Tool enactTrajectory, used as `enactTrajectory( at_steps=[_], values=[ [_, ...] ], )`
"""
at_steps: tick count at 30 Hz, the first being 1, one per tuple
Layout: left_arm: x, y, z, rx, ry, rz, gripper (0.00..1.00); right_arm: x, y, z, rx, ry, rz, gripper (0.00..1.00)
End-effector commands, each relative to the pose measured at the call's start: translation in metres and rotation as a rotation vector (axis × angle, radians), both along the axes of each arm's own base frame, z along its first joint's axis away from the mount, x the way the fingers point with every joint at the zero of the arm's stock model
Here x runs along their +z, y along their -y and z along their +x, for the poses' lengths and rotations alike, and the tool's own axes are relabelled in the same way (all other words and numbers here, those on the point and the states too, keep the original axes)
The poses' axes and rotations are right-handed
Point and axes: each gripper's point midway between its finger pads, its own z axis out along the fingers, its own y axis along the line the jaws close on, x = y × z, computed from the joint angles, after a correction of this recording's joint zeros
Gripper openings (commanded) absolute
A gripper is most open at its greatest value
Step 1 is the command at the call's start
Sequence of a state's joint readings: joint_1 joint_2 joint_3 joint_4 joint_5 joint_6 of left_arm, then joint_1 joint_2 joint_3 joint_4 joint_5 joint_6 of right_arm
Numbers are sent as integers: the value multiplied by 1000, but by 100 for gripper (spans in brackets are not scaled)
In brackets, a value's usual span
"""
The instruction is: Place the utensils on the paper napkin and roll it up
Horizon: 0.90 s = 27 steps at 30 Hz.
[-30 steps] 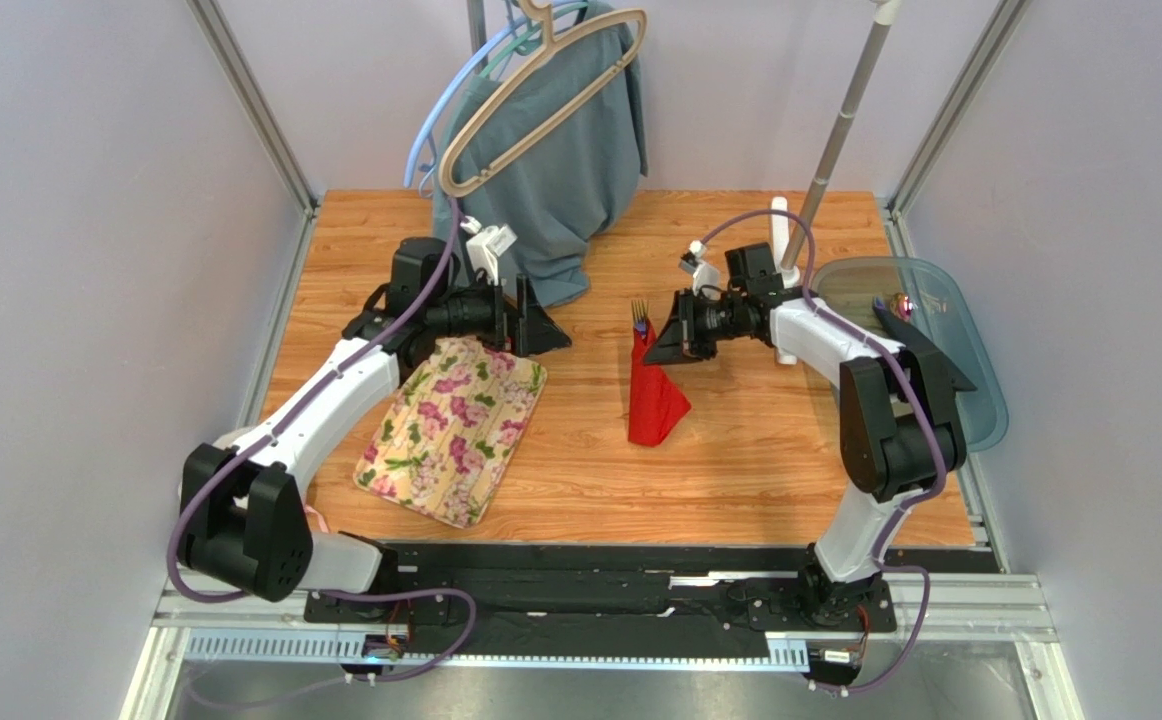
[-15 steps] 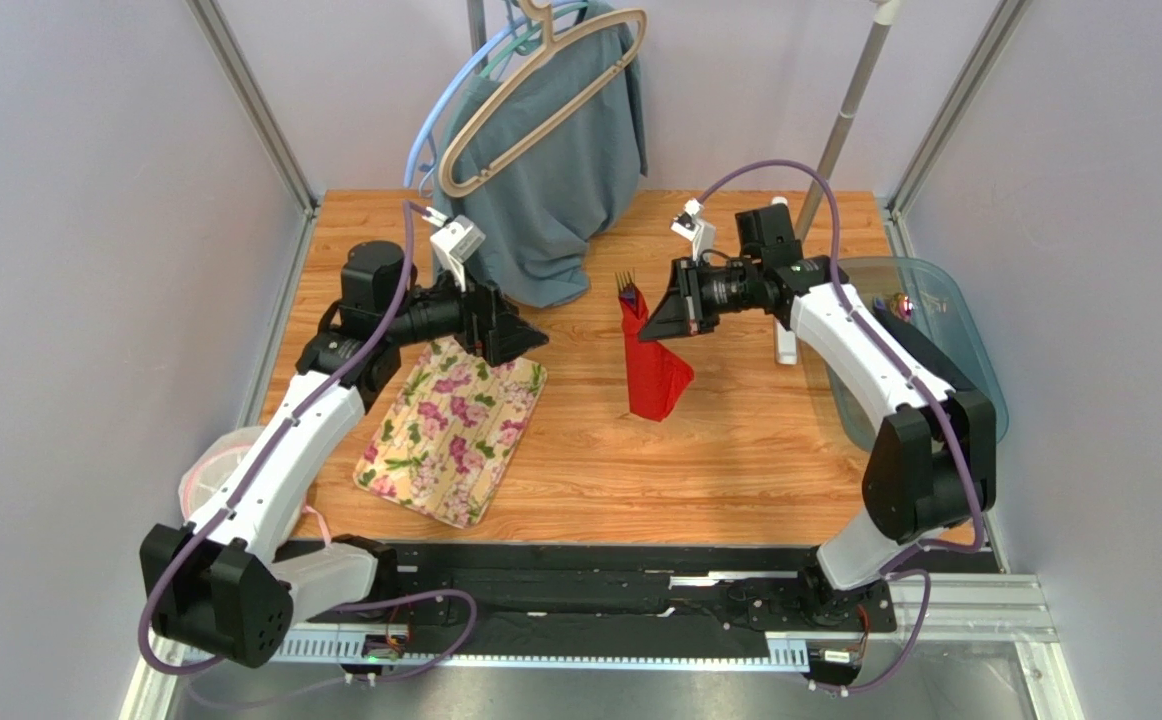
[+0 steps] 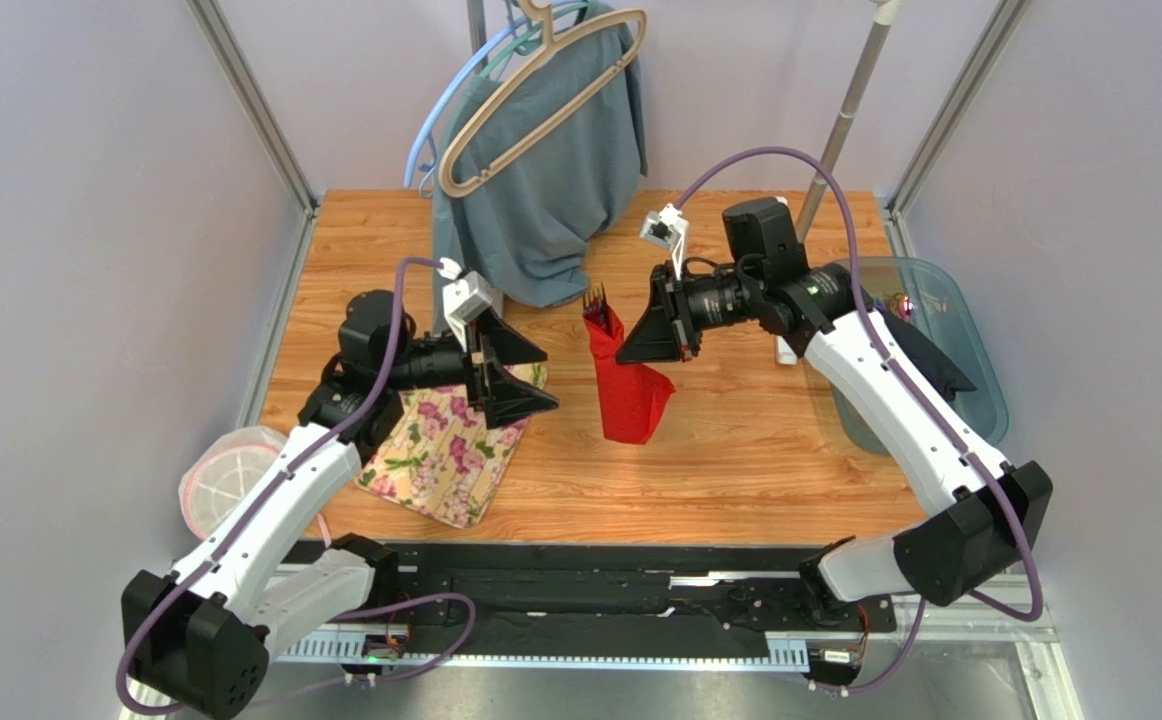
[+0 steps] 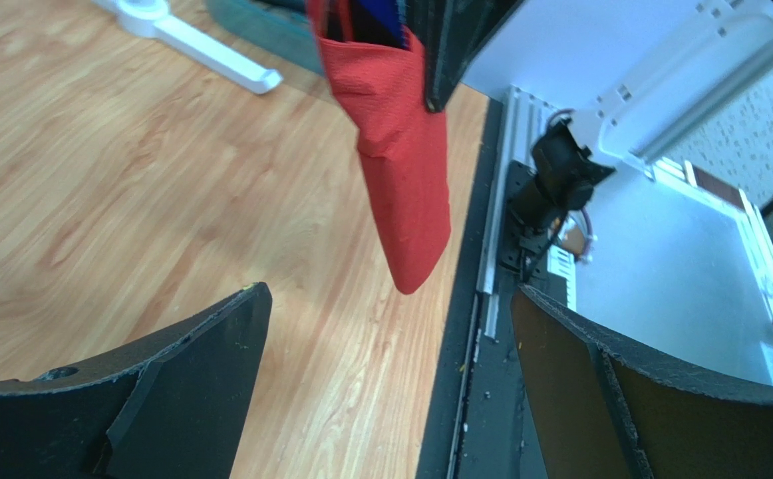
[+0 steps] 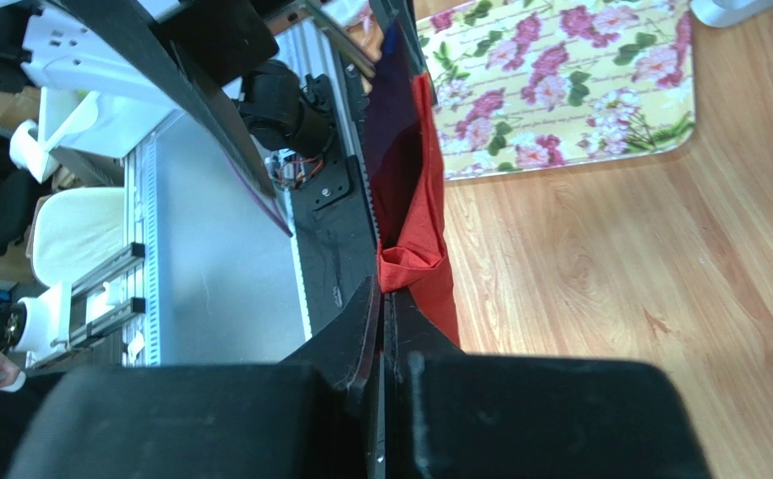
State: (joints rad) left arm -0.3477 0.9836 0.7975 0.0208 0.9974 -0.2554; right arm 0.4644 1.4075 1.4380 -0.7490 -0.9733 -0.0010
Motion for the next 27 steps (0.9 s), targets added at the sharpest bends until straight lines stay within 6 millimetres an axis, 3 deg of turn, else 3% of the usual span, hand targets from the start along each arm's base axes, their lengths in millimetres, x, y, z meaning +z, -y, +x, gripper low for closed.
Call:
enactTrajectory(
  at_steps=[1, 5, 12, 20, 27],
  values=[
    [24, 18, -24, -110, 189, -49, 98, 38, -4, -23, 79, 103, 60, 0],
    [22, 29, -23, -133, 186, -49, 91, 50, -11, -42, 132, 143, 75, 0],
    [37, 43, -31, -209, 189, -82, 82, 61, -19, -69, 193, 229, 80, 0],
    [67, 50, -87, -392, 307, -169, 75, 72, -23, -85, 231, 268, 96, 0],
    [73, 55, -87, -380, 306, -190, 70, 82, -25, -96, 266, 298, 121, 0]
  ],
)
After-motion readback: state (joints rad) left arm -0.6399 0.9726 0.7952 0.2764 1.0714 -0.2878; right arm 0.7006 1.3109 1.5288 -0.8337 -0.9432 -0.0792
